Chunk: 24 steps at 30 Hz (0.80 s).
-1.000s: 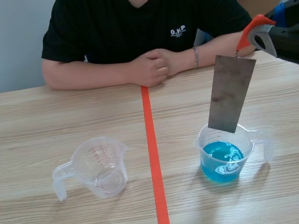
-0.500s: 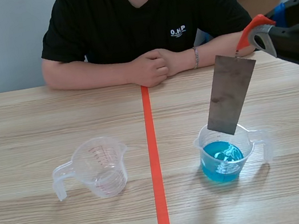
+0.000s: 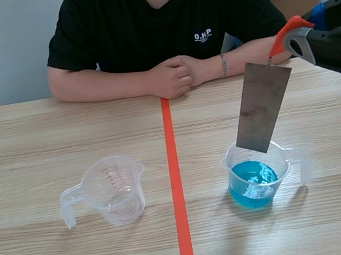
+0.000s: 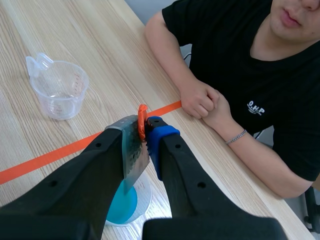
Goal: Do the redox reaction experiment.
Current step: 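Raise the plate and point at it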
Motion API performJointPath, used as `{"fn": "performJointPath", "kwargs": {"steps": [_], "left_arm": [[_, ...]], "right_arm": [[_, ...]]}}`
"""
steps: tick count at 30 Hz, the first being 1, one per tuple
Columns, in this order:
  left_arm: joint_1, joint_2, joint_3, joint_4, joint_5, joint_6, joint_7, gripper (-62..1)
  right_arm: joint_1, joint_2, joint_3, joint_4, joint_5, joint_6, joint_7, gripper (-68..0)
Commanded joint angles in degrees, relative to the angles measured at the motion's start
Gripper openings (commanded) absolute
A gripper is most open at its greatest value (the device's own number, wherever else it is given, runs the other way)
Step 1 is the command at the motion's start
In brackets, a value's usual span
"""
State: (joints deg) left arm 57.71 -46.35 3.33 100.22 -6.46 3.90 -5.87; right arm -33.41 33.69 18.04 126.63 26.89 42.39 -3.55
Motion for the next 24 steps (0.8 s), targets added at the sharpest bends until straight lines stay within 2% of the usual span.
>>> {"fn": "performJointPath", "kwargs": {"steps": [1, 6, 10, 17, 24], "left_arm": [[-2.12, -1.40, 0.57, 0.57, -0.11, -1.11, -1.64, -56.3], [-9.35, -5.46, 3.67, 0.57, -0.11, -5.01, -6.84, -56.2], [-16.72, -6.40, 7.23, 0.57, -0.11, -7.41, -7.89, -56.3], [-32.00, -5.66, 19.08, 0.57, -0.11, -7.76, -2.40, -56.2], [-46.38, -0.87, 30.93, -0.74, 0.15, -7.76, 4.61, -56.3]], "right_arm": [[-0.09, 0.42, 0.81, 0.74, 0.83, 0.33, 0.90, -66.0], [-0.09, 0.42, 0.81, 0.74, 0.83, 0.33, 0.90, -66.0], [-0.09, 0.42, 0.81, 0.74, 0.83, 0.33, 0.90, -66.0], [-0.09, 0.42, 0.81, 0.74, 0.83, 0.33, 0.92, -66.0], [-0.09, 0.42, 0.81, 0.74, 0.83, 0.33, 0.92, -66.0]]}}
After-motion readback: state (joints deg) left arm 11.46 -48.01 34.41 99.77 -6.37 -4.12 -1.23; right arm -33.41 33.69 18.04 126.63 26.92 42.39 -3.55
